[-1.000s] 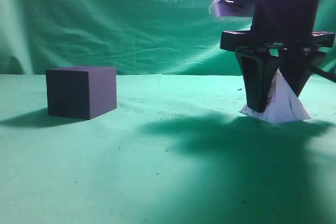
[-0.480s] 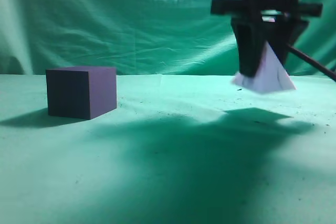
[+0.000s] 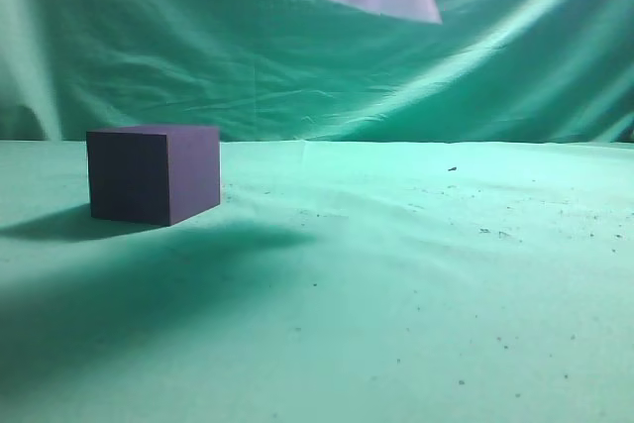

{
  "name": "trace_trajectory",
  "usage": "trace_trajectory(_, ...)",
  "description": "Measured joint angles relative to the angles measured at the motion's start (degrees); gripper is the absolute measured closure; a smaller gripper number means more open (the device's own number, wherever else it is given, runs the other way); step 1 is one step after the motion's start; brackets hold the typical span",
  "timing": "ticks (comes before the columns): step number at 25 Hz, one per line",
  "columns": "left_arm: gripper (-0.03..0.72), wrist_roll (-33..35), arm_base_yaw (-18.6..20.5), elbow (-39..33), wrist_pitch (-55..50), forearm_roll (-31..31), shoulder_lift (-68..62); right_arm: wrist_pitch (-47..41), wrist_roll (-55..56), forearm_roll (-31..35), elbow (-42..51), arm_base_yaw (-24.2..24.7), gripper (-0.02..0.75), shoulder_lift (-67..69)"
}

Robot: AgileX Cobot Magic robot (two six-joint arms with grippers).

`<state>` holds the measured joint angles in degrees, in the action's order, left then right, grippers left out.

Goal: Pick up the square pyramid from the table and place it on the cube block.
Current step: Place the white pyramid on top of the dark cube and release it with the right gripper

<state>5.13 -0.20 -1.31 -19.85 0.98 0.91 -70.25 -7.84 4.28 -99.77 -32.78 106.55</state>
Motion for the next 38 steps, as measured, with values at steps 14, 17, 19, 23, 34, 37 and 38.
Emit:
trace_trajectory(14,0.688,0.0,0.0,0.0,0.0,0.0,0.0,-0.9,-1.6,-1.9,-20.5,-17.2,0.428,18.1)
trace_trajectory(17,0.688,0.0,0.0,0.0,0.0,0.0,0.0,-1.0,-1.6,-2.0,-20.6,-17.3,0.428,19.4)
trace_trajectory(19,0.688,0.0,0.0,0.0,0.0,0.0,0.0,-1.1,-1.6,-2.6,-20.7,-17.3,0.428,19.9)
trace_trajectory(23,0.688,0.0,0.0,0.0,0.0,0.0,0.0,-1.1,-1.6,-3.1,-20.8,-17.3,0.428,20.7)
trace_trajectory(34,0.688,0.0,0.0,0.0,0.0,0.0,0.0,-1.0,-2.2,-3.2,-21.0,-17.3,0.428,21.8)
trace_trajectory(37,0.688,0.0,0.0,0.0,0.0,0.0,0.0,-0.9,-3.1,-3.2,-21.1,-17.3,0.355,21.8)
trace_trajectory(38,0.688,0.0,0.0,0.0,0.0,0.0,0.0,-0.9,-3.4,-3.2,-21.2,-17.3,0.319,21.8)
